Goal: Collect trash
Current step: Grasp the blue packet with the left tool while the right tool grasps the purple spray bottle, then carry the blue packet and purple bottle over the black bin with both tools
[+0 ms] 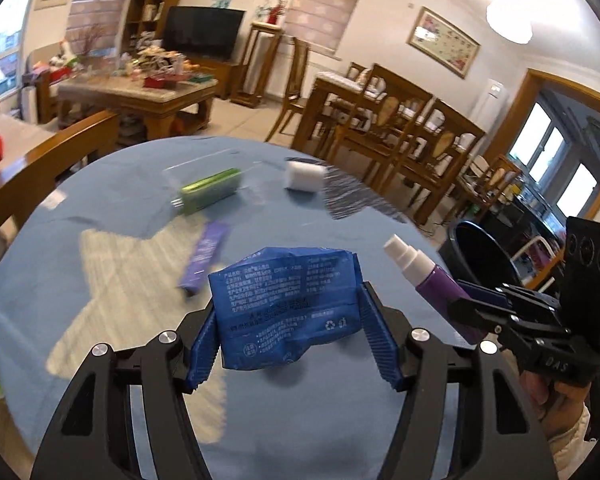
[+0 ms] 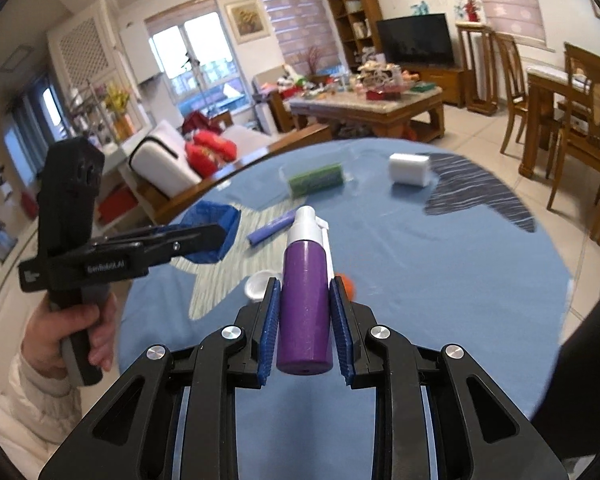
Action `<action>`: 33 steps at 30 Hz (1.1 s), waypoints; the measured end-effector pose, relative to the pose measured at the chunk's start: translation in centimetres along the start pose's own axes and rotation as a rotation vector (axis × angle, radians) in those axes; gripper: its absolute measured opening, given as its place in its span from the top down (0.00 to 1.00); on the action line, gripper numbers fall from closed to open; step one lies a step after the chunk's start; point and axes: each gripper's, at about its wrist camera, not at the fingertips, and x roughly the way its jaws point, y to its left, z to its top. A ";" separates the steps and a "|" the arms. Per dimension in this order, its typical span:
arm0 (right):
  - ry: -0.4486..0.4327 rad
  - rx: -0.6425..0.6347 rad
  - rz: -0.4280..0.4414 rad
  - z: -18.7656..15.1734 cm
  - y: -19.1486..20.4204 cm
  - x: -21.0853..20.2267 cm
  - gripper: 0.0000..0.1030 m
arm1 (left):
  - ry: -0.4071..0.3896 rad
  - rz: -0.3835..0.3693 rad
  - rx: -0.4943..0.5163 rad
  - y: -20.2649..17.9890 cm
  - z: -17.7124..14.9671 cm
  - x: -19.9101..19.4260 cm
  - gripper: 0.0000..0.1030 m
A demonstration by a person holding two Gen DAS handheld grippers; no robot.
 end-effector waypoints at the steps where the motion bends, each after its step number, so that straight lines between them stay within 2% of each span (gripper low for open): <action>1: -0.009 0.007 -0.006 -0.1 -0.4 -0.6 0.75 | 0.001 -0.010 0.011 -0.9 0.1 0.3 0.39; 11: -0.125 0.123 -0.096 -1.8 -7.3 -7.7 0.75 | 0.019 -0.142 0.166 -11.3 1.1 4.8 0.39; 20: -0.233 0.293 -0.206 -5.2 -16.3 -14.4 0.75 | 0.052 -0.282 0.307 -20.0 0.8 9.4 0.39; 26: -0.272 0.405 -0.274 -8.2 -22.2 -16.9 0.75 | 0.085 -0.349 0.351 -24.6 0.9 13.0 0.38; 33: -0.286 0.551 -0.315 -11.8 -28.6 -17.6 0.75 | 0.135 -0.377 0.371 -28.3 1.1 17.7 0.39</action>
